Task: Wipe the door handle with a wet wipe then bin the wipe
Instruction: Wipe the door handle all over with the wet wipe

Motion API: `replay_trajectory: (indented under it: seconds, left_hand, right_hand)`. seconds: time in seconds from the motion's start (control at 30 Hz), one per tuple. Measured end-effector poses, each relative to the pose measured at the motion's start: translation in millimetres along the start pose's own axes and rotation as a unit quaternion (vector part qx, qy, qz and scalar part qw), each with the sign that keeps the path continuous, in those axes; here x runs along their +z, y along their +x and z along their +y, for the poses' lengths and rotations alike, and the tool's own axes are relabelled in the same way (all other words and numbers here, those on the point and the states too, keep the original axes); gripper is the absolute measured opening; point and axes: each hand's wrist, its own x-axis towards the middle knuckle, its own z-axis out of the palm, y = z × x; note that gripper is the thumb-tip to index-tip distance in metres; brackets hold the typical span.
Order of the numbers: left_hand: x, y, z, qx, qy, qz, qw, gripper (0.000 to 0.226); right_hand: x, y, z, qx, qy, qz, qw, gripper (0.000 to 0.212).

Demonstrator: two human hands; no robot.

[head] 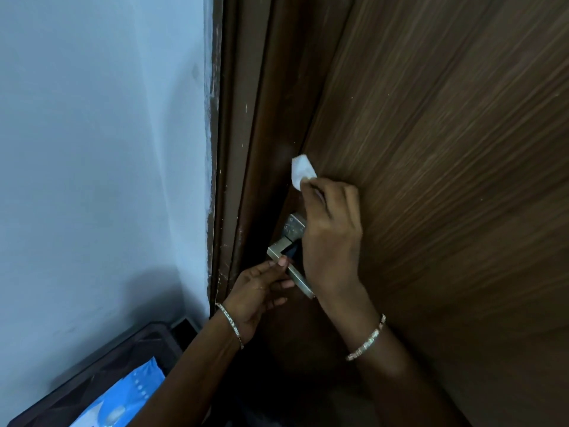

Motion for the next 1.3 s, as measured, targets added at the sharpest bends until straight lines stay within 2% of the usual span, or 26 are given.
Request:
replay_trajectory:
  seconds: [0.17,0.27,0.4,0.53,0.67,0.8,0.9,0.97,1.03,1.07,1.13,1.17,1.2,1.3]
  left_hand:
    - [1.6,-1.0,1.2,0.01,0.002,0.0,1.0,0.048]
    - [1.2,-3.0,1.6,0.015,0.003,0.0,1.0,0.051]
    - [-0.1,-3.5,3.3,0.018,0.01,0.002,1.0,0.061]
    - [0.1,-3.4,3.1,0.022,0.025,-0.002,0.999,0.044]
    - [-1.6,-1.3,2.3,0.025,0.042,-0.006,0.999,0.013]
    - [-3.0,0.6,-0.5,0.038,0.056,-0.001,0.998,0.014]
    - [-3.8,1.6,-0.7,0.04,0.061,-0.004,0.997,0.015]
    - [-4.5,2.0,0.3,0.038,0.064,-0.005,0.997,0.022]
    - [-5.1,2.1,0.8,0.037,0.071,-0.004,0.997,0.023]
    - [-5.6,2.0,0.7,0.038,0.071,-0.004,0.997,0.02]
    - [-6.7,1.7,-0.7,0.039,0.072,-0.008,0.997,0.015]
    - [-6.9,1.9,-1.4,0.04,0.076,-0.009,0.996,0.016]
    - [-7.5,2.2,-1.9,0.042,0.081,-0.009,0.996,0.019]
    - [-8.3,3.2,-1.6,0.043,0.085,-0.008,0.995,0.02]
  right_hand:
    - [14.8,-25.3,-0.8,-0.076,-0.061,-0.133,0.986,0.037]
    - [12.3,-31.8,2.5,-0.078,-0.067,-0.147,0.984,0.04]
    - [-0.2,-39.0,-0.4,-0.021,-0.052,-0.15,0.987,0.044]
    - [-3.1,-42.6,-2.0,-0.001,-0.027,-0.15,0.988,0.04]
    - [13.5,-25.9,-10.6,-0.059,-0.043,-0.192,0.979,0.048]
    - [18.6,-29.2,-5.6,-0.108,-0.053,-0.208,0.971,0.024]
    - [16.2,-39.6,8.5,-0.148,-0.045,-0.231,0.961,0.015]
    - [12.8,-48.2,13.6,-0.094,0.033,-0.249,0.963,0.024]
    - [10.1,-53.4,12.3,-0.032,0.09,-0.218,0.971,0.037]
    - [8.9,-53.9,8.7,-0.016,0.106,-0.21,0.972,0.039]
    - [10.8,-51.3,0.9,-0.006,0.11,-0.223,0.969,0.028]
    - [14.5,-48.4,-1.0,-0.017,0.1,-0.25,0.963,0.027]
    - [17.4,-43.6,-4.2,-0.034,0.062,-0.287,0.955,0.033]
    - [23.0,-33.1,-12.4,-0.095,-0.03,-0.324,0.941,0.048]
